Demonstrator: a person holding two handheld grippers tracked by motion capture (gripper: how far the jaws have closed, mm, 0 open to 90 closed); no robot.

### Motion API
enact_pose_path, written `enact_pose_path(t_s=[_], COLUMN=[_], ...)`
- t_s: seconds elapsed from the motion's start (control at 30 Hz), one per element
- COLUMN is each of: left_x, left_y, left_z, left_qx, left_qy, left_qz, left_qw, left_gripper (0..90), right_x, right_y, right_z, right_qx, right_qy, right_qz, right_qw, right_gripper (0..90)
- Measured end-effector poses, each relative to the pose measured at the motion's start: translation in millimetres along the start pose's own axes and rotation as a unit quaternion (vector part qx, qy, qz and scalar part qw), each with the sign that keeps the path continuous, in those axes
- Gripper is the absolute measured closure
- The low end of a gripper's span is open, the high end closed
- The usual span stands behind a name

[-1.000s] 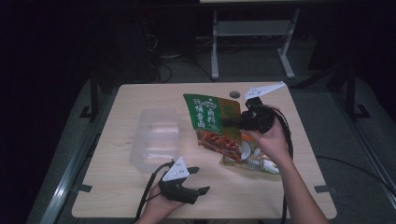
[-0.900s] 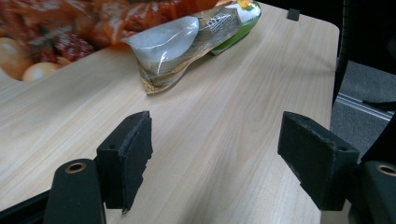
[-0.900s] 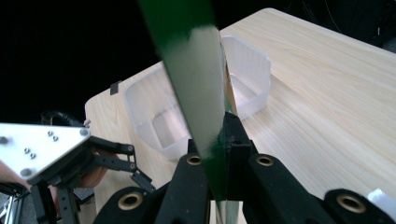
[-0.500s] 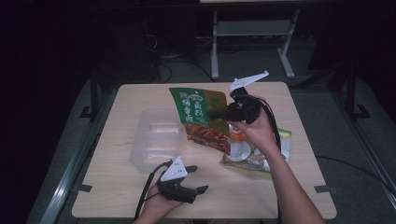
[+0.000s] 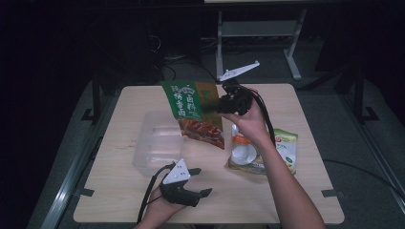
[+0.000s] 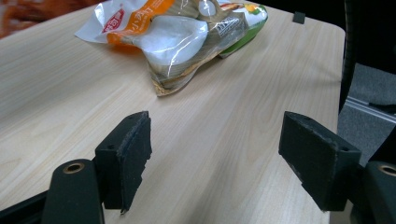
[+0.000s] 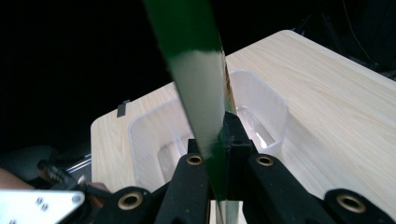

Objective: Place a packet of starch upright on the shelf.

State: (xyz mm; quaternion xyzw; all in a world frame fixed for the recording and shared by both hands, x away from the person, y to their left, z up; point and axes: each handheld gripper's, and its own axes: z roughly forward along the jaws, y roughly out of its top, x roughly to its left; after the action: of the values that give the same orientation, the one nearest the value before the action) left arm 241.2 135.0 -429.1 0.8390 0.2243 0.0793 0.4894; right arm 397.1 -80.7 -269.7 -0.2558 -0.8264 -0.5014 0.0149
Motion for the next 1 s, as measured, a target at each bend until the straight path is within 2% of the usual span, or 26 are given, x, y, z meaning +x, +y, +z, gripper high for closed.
enact_pose_path(t_s=[0.33,0.43,0.63,1.0], left_x=[1.8,1.6,3.5,3.3], left_y=[-2.2,-2.3,-3.3,-4.0], left_z=[-1.7,-2.9,-1.9,-2.4], left_qx=[0.003,0.002,0.007,0.016], left_qy=[0.002,0.003,0.001,0.003], left_qz=[-0.001,-0.007,-0.007,0.002], left_qw=[1.0000,1.0000,1.0000,0.9999], left_gripper=[24.7,24.7,24.6,24.6], right_x=[1.1,-0.2,-4.4,-10.2], right_y=[23.3,29.2,38.2,53.0], right_z=[29.2,39.3,55.8,80.6], right_qx=[-0.004,0.000,0.000,0.005], right_qy=[0.016,0.020,0.028,0.022], right_qz=[-0.011,-0.013,-0.014,-0.023], right_qw=[0.9998,0.9997,0.9995,0.9995], right_gripper=[89.8,89.8,89.8,89.8])
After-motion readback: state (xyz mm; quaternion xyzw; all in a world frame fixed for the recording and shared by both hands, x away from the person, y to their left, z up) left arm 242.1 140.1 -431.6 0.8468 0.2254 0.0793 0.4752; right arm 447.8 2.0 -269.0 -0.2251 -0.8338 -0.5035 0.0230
